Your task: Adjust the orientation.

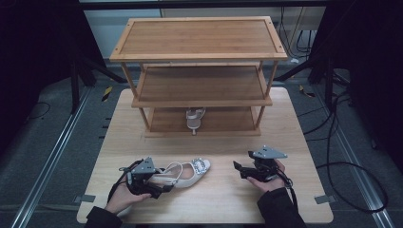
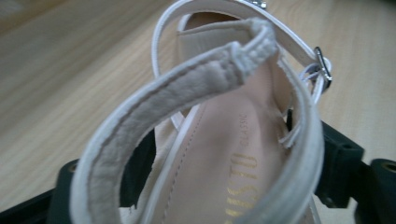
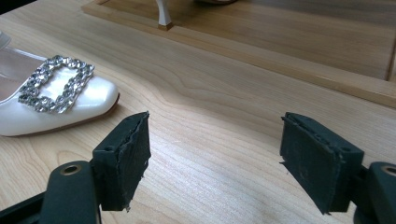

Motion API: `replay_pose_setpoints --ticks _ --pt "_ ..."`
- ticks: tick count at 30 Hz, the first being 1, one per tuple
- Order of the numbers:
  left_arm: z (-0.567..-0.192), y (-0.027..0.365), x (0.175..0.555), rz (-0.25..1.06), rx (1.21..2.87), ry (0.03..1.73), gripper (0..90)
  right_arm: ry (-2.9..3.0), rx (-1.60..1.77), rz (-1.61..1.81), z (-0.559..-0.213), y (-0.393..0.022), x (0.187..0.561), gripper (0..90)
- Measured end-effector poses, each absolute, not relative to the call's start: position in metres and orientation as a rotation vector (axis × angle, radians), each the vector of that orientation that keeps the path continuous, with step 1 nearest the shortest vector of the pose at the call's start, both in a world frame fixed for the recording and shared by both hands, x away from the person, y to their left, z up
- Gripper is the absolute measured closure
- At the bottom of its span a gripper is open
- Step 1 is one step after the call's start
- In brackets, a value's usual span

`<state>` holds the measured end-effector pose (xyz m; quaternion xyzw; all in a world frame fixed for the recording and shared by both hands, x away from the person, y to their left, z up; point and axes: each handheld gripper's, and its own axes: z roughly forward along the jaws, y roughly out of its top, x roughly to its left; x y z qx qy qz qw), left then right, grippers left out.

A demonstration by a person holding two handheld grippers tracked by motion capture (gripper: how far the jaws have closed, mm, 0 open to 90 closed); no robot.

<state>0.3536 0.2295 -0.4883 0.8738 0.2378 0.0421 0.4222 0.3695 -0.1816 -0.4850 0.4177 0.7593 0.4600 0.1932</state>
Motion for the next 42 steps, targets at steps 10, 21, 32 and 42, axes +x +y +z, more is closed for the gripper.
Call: replay_pose_setpoints --ticks 10,21,32,42 --pt "-0.487 0.221 0.339 0.117 2.164 0.643 38.7 2.133 1.183 1.278 -0.487 -0.188 0.37 25.3" --pt "-0.476 0.228 0.335 0.167 2.115 0.728 39.5 2.11 1.203 1.269 -0.489 -0.196 0.372 26.4" --pt "-0.45 0.222 0.343 0.219 2.029 0.792 39.5 2.047 1.243 1.244 -0.484 -0.205 0.372 26.4" --pt "-0.428 0.178 0.374 0.298 2.033 0.809 39.5 1.985 1.289 1.216 -0.483 -0.216 0.372 23.0"
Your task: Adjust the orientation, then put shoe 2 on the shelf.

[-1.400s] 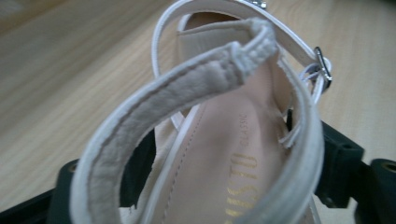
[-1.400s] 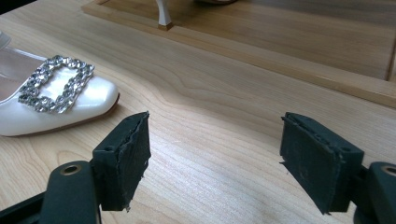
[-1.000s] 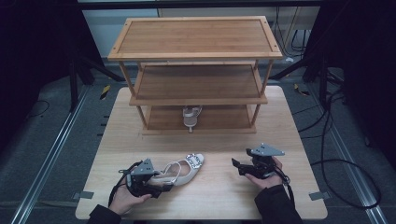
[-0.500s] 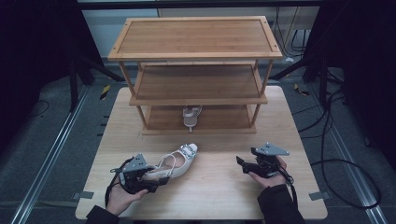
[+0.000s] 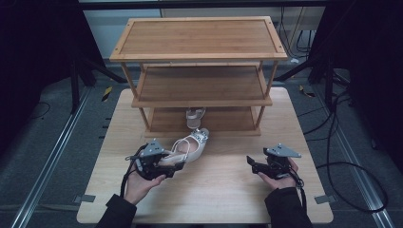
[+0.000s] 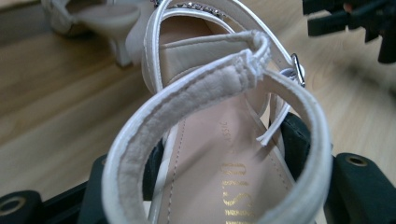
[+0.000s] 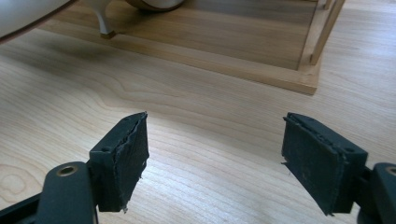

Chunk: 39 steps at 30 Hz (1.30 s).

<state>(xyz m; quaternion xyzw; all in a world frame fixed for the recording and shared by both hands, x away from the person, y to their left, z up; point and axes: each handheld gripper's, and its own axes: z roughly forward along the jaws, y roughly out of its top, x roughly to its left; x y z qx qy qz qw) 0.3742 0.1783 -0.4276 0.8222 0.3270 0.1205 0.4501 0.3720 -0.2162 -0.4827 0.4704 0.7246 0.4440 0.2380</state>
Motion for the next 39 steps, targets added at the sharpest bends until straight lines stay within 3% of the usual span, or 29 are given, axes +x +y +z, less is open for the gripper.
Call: replay_pose_setpoints --ticks 18,32,39 --pt "-0.432 0.084 0.449 0.394 2.011 0.873 39.5 1.984 1.304 1.199 -0.486 -0.222 0.369 21.6" --pt "-0.444 0.055 0.49 0.411 1.952 1.005 39.5 2.008 1.296 1.18 -0.491 -0.222 0.37 21.6" --pt "-0.452 0.041 0.498 0.509 1.907 1.055 39.5 2.019 1.294 1.175 -0.492 -0.221 0.37 21.8"
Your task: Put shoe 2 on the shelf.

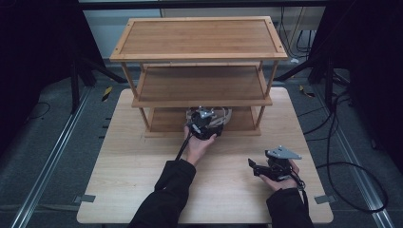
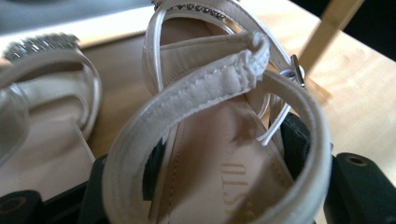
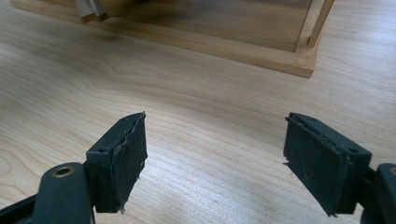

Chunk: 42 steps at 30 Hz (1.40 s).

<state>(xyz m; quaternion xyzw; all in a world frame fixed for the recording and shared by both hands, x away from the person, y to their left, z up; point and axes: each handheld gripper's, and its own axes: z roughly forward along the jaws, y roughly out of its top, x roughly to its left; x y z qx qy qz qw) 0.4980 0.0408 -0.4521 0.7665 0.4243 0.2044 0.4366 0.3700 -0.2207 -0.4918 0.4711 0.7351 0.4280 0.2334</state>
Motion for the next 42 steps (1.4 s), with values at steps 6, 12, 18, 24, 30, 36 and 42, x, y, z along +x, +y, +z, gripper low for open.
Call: replay_pose_setpoints --ticks 6,12,18,24,30,36,42 --pt "-0.456 0.041 0.489 0.493 1.912 1.054 39.5 2.02 1.285 1.175 -0.492 -0.22 0.37 21.9" --pt "-0.467 0.042 0.483 0.512 1.924 1.054 39.5 2.025 1.279 1.171 -0.492 -0.219 0.37 22.2" --pt "-0.475 0.039 0.489 0.532 1.911 1.121 39.5 2.028 1.279 1.17 -0.493 -0.219 0.37 22.5" --pt "-0.483 0.028 0.492 0.551 1.923 1.169 39.4 2.032 1.276 1.171 -0.493 -0.219 0.37 22.8" --pt "-0.484 0.027 0.491 0.543 1.911 1.189 39.0 2.038 1.275 1.171 -0.493 -0.218 0.37 23.0" --pt "-0.488 0.028 0.488 0.581 1.951 1.158 34.8 2.038 1.274 1.174 -0.493 -0.218 0.37 22.9" --pt "-0.485 0.037 0.478 0.567 1.941 1.109 24.0 2.043 1.27 1.172 -0.493 -0.217 0.37 22.9"
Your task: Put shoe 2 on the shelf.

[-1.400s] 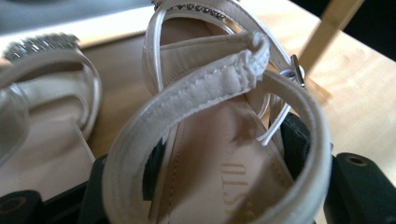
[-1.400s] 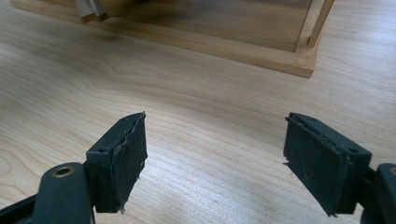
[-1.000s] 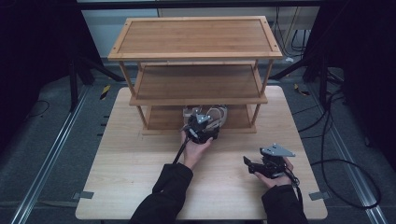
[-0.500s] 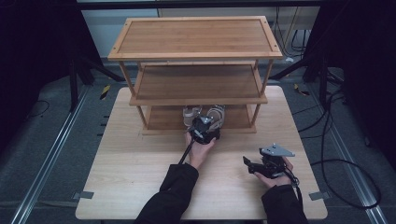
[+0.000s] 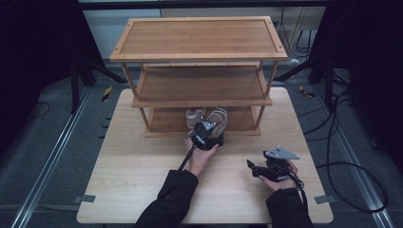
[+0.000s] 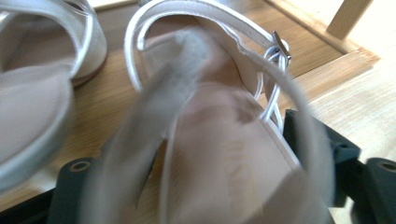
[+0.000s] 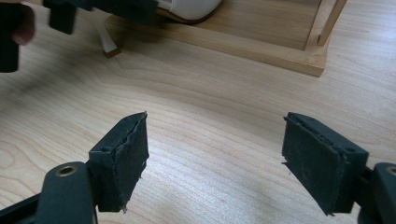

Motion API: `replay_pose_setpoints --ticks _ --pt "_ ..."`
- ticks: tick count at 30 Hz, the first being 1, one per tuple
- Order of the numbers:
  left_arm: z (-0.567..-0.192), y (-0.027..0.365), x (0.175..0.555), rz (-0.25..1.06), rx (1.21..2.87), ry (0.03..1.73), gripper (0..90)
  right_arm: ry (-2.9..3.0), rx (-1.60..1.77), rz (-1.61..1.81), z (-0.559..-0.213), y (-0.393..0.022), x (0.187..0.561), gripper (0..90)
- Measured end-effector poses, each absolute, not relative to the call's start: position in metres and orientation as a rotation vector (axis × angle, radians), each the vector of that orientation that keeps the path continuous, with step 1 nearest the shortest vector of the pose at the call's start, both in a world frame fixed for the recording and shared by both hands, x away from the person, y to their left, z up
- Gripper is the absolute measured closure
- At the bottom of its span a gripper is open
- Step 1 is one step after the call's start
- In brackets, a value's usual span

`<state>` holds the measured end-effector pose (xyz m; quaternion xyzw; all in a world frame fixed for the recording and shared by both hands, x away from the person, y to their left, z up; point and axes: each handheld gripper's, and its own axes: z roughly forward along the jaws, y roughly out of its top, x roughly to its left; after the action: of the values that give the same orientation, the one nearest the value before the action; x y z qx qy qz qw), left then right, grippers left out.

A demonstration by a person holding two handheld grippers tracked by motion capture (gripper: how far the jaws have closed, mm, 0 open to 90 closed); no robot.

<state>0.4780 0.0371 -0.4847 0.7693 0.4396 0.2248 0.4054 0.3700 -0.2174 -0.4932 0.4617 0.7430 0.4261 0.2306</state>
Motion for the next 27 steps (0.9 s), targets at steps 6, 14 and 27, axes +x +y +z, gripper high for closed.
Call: replay_pose_setpoints --ticks 6,14,27 --pt "-0.476 0.055 0.448 0.547 1.916 1.024 22.8 2.044 1.268 1.172 -0.493 -0.217 0.369 22.9" --pt "-0.489 0.072 0.433 0.475 1.926 1.031 47.5 2.051 1.26 1.158 -0.494 -0.216 0.37 23.3" --pt "-0.504 0.07 0.444 0.416 1.933 1.028 75.0 2.055 1.259 1.155 -0.494 -0.216 0.37 24.1"
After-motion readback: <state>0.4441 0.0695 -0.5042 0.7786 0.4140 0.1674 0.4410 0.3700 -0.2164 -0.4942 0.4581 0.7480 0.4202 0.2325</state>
